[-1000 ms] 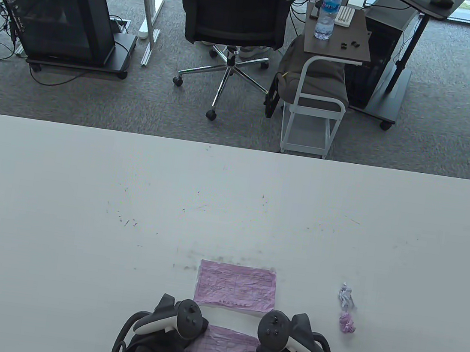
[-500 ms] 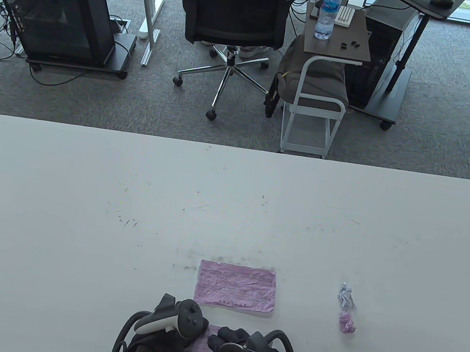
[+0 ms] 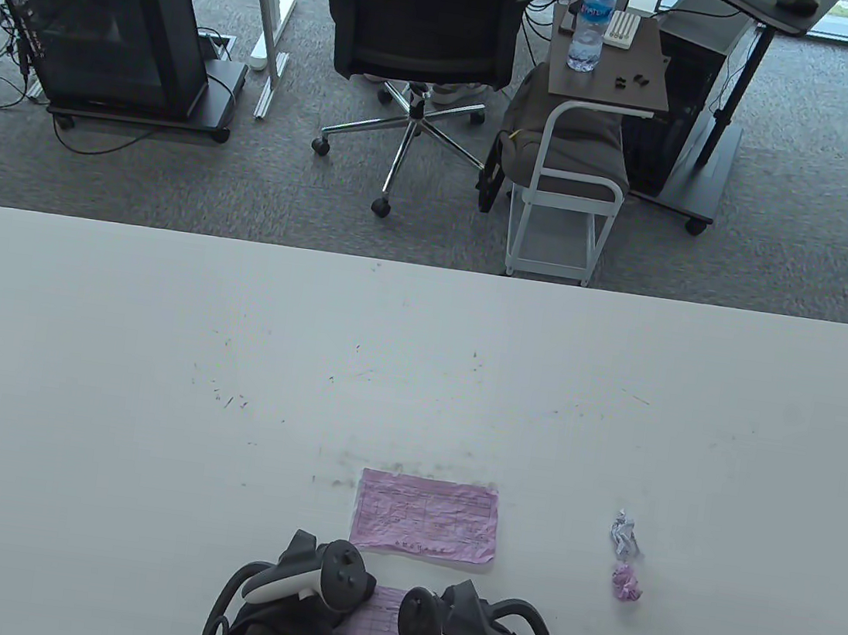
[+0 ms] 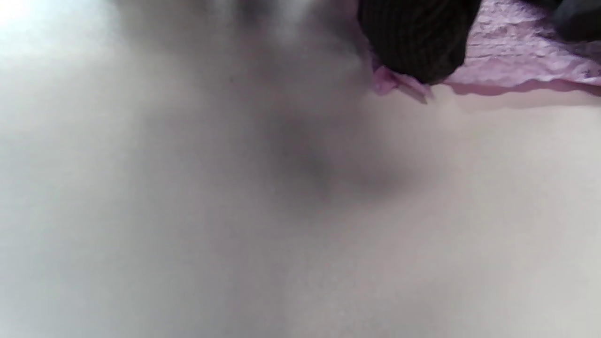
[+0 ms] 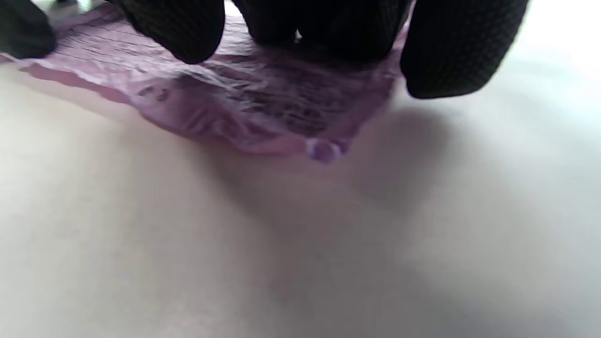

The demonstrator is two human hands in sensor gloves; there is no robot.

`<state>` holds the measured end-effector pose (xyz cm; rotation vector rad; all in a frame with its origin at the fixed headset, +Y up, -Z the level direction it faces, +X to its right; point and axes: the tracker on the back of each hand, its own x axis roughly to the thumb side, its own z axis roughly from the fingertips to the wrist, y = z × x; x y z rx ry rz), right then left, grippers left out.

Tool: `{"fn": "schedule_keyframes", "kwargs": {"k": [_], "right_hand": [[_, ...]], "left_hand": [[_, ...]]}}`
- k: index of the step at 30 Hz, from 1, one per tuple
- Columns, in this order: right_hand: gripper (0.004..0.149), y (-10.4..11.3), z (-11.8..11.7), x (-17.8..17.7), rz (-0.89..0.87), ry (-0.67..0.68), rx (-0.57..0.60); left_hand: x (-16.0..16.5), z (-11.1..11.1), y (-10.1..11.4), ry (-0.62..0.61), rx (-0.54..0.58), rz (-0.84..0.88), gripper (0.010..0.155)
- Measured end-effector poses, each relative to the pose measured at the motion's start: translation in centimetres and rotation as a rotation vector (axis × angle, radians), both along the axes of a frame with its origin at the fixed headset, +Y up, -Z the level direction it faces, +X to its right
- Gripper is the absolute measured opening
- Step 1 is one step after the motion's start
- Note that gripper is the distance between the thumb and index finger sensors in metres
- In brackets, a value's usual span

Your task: Flatten crumpled invoices and stack

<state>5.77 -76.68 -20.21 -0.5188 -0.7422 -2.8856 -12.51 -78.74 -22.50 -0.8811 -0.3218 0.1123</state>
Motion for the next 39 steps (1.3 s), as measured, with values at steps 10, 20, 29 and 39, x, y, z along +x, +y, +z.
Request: {"fn": "schedule_keyframes", "kwargs": {"k": [10, 20, 29, 39], "right_hand": [[0.047, 0.5, -1.2, 3.6, -0.085, -0.252, -0.038], [0.050, 3.1, -0.4, 3.3, -0.425, -0.006, 0.104], [0.048, 0.0, 1.5, -2.6, -0.264, 0.360, -0.129], [0.042, 0.3, 0.7, -1.1, -0.296, 0.166, -0.231]], "left_hand": [[-0.1, 0.0, 0.0, 0.004, 0.000, 0.005, 0.082], [-0.1, 0.0, -0.1, 0.006, -0.002, 0.012, 0.082], [-0.2, -0.1, -0.1, 0.002, -0.006, 0.012, 0.082], [-0.2, 0.0, -0.1, 0.009, -0.011, 0.014, 0.082]]}}
